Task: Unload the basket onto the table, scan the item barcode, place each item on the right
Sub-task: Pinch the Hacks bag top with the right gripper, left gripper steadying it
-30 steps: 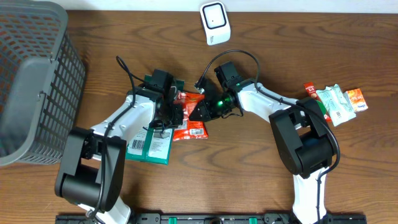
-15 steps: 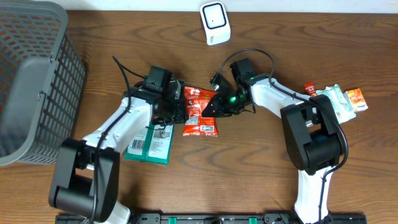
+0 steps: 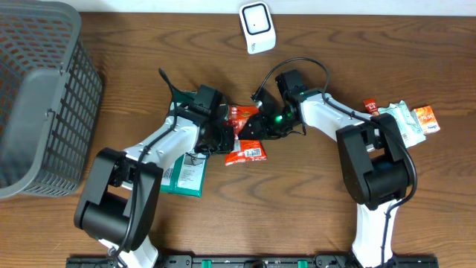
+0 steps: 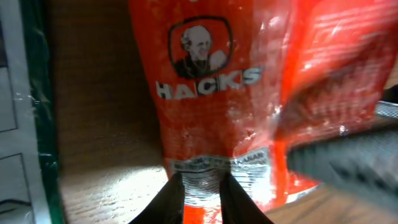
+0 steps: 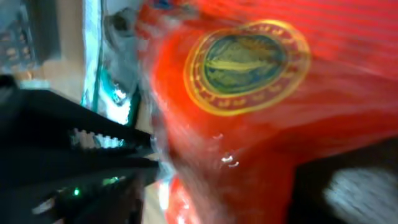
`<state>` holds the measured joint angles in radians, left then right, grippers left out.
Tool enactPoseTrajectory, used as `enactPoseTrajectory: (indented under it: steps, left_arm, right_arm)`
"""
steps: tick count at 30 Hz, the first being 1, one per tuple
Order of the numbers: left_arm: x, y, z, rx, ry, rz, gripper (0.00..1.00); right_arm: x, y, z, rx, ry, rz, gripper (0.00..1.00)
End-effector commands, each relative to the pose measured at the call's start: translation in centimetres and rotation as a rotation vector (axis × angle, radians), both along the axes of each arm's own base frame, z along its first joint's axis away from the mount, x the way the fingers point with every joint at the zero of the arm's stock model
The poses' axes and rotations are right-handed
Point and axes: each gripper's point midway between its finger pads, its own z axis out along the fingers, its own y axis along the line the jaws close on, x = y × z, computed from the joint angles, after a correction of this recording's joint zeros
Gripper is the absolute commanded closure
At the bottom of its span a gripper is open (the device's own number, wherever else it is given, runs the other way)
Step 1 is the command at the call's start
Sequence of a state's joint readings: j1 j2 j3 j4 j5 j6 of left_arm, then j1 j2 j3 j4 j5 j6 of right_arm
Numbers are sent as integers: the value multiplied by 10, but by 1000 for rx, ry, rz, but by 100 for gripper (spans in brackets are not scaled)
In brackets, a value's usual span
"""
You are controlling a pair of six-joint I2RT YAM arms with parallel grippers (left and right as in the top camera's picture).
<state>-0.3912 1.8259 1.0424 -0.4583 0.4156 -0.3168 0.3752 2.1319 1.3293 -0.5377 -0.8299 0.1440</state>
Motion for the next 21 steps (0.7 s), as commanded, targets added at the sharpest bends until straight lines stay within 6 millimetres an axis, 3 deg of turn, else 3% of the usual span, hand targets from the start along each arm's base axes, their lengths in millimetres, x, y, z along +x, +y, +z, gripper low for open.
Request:
enactPoseTrajectory:
  steps: [1, 8, 12, 17, 21]
  left_arm:
    - [-2, 3, -14, 33, 25, 0, 80]
    - [-5, 5, -21, 43, 42, 0, 80]
    - [-5, 5, -21, 43, 43, 0, 80]
    - [-4, 5, -19, 42, 38, -3, 81]
    - [8, 1, 7, 12, -35, 3, 81]
  right_arm:
    - [3, -1, 5, -5, -37, 3, 37]
    - [5, 0, -11, -9, -24, 3, 40]
    - [4, 2, -16, 12, -11, 8, 57]
    - [3, 3, -15, 14, -12, 10, 68]
    - [4, 3, -15, 20, -49, 40, 87]
